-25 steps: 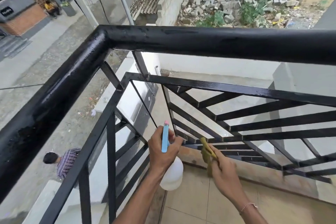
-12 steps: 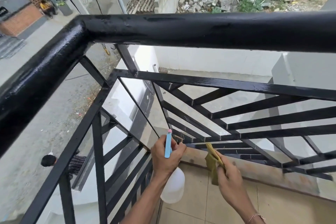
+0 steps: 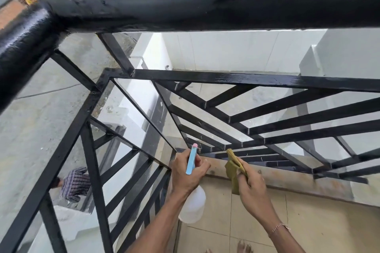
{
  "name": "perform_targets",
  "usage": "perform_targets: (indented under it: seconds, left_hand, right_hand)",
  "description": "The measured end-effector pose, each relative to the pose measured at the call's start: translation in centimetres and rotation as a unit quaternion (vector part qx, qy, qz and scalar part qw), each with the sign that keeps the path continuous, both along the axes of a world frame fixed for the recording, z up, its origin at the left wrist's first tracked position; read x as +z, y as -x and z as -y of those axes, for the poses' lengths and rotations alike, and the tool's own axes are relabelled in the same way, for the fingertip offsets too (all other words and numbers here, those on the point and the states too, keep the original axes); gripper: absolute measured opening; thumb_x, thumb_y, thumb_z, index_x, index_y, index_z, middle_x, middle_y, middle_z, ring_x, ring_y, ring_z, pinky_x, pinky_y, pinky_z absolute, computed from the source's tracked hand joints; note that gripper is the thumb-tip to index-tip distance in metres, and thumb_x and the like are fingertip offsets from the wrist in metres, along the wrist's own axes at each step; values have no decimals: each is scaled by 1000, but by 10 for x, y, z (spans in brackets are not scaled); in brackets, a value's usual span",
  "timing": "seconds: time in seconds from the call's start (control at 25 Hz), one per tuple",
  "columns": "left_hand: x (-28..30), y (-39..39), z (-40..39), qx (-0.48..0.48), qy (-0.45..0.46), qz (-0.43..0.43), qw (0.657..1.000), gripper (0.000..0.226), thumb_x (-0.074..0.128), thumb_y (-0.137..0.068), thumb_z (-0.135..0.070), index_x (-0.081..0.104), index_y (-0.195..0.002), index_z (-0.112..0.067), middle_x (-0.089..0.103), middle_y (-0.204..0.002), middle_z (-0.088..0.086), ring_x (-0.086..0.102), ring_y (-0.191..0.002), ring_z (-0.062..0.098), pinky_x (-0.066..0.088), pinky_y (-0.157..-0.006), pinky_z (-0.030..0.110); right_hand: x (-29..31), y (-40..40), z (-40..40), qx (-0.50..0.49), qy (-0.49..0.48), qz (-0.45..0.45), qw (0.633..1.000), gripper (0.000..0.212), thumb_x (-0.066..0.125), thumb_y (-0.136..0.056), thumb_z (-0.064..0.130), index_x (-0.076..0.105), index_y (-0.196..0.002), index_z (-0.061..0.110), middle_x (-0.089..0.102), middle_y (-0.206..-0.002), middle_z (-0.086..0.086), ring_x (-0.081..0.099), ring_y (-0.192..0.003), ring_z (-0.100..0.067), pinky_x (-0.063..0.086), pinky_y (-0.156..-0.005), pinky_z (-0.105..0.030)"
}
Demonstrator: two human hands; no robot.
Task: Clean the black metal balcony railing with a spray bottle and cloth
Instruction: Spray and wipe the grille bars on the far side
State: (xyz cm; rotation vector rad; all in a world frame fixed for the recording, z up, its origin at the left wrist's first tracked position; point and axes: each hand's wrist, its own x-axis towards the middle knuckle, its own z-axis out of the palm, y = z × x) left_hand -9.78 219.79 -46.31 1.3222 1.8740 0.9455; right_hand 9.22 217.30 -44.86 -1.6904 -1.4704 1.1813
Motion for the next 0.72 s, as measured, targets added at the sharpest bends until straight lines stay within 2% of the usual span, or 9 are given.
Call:
perform_targets:
  seconds: [0.12,0.24,0.36,0.52,0.72]
  left_hand:
    - [-5,-6,-1,-11,-4,-12,1000,29,81,-82,-17,59,-66,-26,55,-55,-10,57,-52,5,47,-50,16]
    - [-13,-12,-1,-18,12,-15,1000,30,80,-83,-17,58,-66,-28,54,-55,-9,57,-55,3,49,-52,16]
    - [-22,-18,-3,-51,18,9,998,22,80,-81,-17,62,-70,-21,57,-60,-5,57,-58,4,51,-55,17]
    - [-33,-31,-11,-61,29,-27,997,24,77,-79,-18,58,-66,-23,57,-59,-4,54,-55,5,46,-53,14]
    - [-55,-48,-16,-107,37,-16,993,24,78,-76,-18,57,-66,-24,55,-59,-8,54,-55,6,43,-53,14]
  right_hand:
    - [-13,-4,4,-5,0,-1,1000,50,41,-103,3,55,-136,37,61,-70,-9,40,-49,-8,31,-45,-19]
    - [-21,-8,9,-18,10,5,1000,49,43,-102,4,56,-134,39,67,-82,-10,51,-63,-18,40,-53,-26]
    - [-29,-15,13,-31,40,-1,999,51,41,-104,7,53,-137,43,67,-82,-12,42,-50,-8,36,-49,-23]
    - [-33,-24,16,-52,53,-8,997,48,41,-105,9,51,-140,39,68,-85,4,42,-49,-4,36,-48,-19]
    - [-39,-36,14,-76,68,-3,995,44,41,-104,8,56,-140,30,61,-73,-1,38,-49,-3,33,-46,-18]
